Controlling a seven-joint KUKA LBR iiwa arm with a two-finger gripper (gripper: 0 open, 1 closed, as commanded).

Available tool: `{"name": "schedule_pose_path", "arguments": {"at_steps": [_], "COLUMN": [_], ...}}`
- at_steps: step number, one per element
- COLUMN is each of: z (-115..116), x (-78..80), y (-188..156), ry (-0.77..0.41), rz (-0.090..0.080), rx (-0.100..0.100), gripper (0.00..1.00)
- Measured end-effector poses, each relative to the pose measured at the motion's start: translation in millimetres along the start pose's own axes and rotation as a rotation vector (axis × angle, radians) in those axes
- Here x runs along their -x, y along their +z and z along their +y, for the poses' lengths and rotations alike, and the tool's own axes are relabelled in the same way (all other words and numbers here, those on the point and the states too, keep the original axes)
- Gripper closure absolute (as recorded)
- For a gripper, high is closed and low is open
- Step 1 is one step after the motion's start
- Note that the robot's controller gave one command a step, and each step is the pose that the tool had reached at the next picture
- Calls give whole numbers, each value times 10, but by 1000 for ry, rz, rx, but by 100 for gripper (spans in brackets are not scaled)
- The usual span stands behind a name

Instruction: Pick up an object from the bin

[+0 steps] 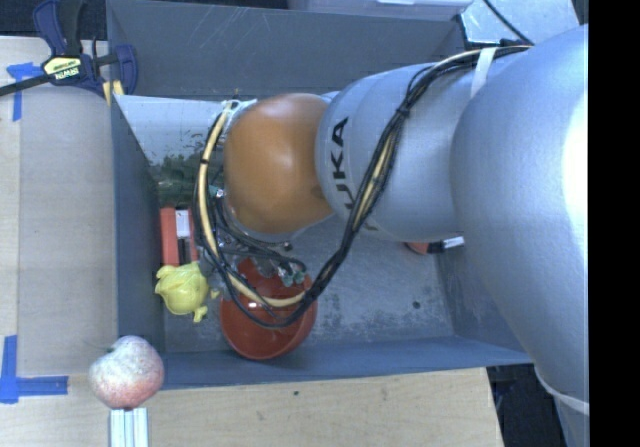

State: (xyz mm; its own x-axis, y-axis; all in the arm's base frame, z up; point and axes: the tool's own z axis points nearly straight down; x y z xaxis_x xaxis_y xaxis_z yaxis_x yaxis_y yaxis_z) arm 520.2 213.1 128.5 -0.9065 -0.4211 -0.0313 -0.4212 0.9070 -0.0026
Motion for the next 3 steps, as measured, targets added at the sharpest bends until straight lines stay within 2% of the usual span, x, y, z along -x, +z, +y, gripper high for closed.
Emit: {"name": "schedule_pose_path", "arguments": {"at_steps": [1, 2, 3], "z": [-2, -36, 181], "x": [0, 0, 21], "y": [-3, -164, -156], "ry": [1, -1, -201], "rz": [0, 7, 7], "rx": [0, 1, 3], "gripper": [100, 100, 100]}}
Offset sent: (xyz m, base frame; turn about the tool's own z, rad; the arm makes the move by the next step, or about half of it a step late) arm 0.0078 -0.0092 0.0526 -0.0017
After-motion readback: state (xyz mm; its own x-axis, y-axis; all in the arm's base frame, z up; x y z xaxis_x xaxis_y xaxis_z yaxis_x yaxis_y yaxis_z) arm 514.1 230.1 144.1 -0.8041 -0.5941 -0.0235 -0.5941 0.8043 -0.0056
